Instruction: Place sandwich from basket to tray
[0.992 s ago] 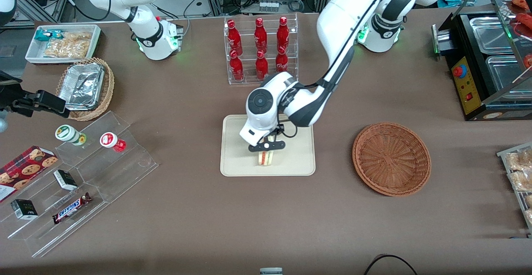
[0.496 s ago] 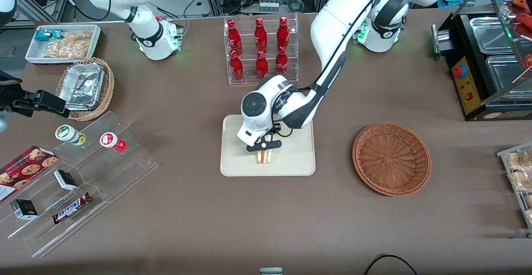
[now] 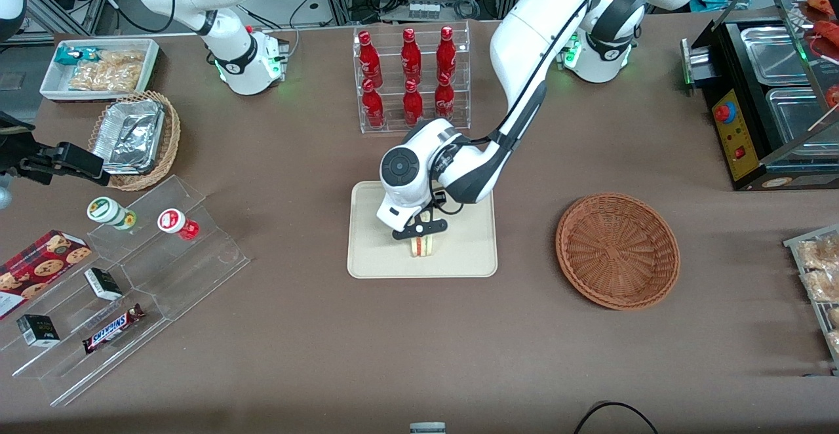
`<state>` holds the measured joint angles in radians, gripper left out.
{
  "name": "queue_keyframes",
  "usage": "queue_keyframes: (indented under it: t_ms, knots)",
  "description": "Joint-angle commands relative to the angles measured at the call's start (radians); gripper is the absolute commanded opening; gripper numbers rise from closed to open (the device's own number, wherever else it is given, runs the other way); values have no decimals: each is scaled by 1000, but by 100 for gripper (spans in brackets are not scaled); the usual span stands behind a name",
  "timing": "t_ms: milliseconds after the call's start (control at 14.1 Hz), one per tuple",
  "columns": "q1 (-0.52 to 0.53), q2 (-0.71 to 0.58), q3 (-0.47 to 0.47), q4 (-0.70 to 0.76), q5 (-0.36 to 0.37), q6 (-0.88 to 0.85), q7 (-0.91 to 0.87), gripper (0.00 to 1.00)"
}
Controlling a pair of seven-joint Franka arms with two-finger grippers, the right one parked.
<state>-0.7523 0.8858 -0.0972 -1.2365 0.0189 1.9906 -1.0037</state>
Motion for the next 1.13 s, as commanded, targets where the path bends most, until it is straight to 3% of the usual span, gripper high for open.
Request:
queue_keyframes:
  t_ms: [0,283,567,1063]
  knots:
    - [5,-74,11,9,13,-100,-18,100]
    - [122,-295,10,-21,16,-297,72,100]
    - [256,-522,10,-184,16,-375,253,100]
    - [517,-770,10,-317,16,-553,591,100]
